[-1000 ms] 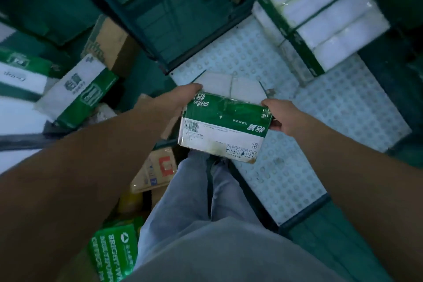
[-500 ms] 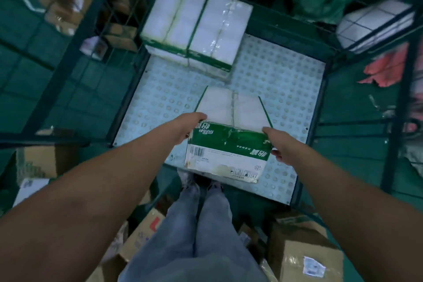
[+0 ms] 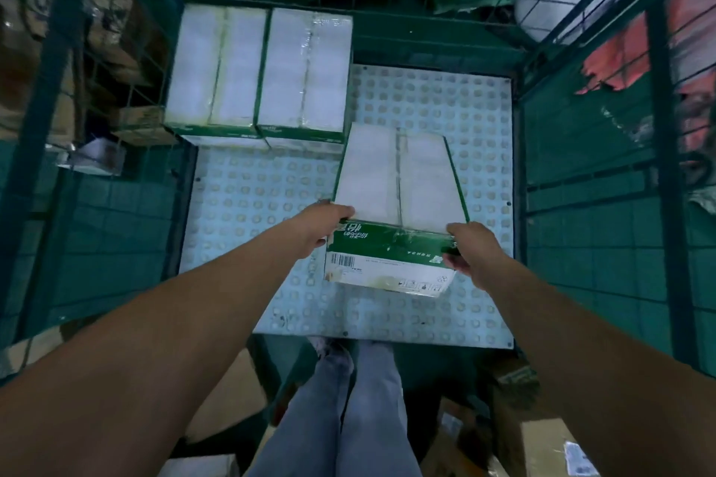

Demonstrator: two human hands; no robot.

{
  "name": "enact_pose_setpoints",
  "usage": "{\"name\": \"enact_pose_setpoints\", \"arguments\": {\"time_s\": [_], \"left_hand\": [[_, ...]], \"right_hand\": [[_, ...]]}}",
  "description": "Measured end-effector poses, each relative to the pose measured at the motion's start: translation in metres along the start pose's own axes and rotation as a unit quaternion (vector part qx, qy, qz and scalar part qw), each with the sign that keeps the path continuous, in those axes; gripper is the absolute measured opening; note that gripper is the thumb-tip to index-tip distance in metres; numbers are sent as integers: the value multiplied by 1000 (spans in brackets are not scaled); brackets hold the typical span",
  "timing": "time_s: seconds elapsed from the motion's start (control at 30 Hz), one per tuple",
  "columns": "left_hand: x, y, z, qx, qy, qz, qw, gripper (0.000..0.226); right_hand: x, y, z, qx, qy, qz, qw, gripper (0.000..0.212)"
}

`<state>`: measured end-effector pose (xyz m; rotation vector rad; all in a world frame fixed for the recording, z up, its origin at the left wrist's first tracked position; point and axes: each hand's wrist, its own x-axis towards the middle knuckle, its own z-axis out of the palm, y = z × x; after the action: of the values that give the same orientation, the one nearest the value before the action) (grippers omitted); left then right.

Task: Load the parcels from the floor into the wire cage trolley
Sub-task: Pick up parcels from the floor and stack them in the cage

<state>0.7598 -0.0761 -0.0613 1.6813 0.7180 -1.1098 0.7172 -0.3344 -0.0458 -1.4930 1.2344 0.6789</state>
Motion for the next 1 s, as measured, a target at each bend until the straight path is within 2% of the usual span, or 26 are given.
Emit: {"name": "enact_pose_setpoints", "arguments": {"time_s": [0.1, 0.23, 0.37, 0.5, 0.63, 0.73, 0.87, 0.93, 1.0], "left_hand": [[35, 14, 2, -6, 12, -3, 1000, 42], [88, 25, 5, -4, 23, 8, 1000, 31], [142, 29, 12, 3, 21, 31, 999, 59], [192, 28, 18, -18, 2, 34, 999, 62], [247, 31, 25, -87, 49, 31, 995, 68], [278, 46, 27, -96, 96, 49, 990, 73], [310, 75, 24, -67, 179, 117, 975, 77], [329, 89, 15, -119, 208, 130, 962, 84], [343, 100, 6, -187, 217, 109, 952, 92]], "right_hand": [[41, -13, 11, 17, 2, -9, 1000, 29], [101, -31, 27, 25, 5, -40, 999, 54], [163, -38, 40, 23, -8, -46, 999, 64], [220, -41, 47, 53, -10, -49, 997, 61], [272, -53, 57, 30, -15, -72, 997, 44], [301, -74, 66, 0, -6, -95, 995, 50], [335, -113, 88, -31, 2, -136, 990, 49], [355, -132, 103, -42, 24, -161, 986, 64], [375, -145, 113, -40, 35, -168, 984, 82]]}}
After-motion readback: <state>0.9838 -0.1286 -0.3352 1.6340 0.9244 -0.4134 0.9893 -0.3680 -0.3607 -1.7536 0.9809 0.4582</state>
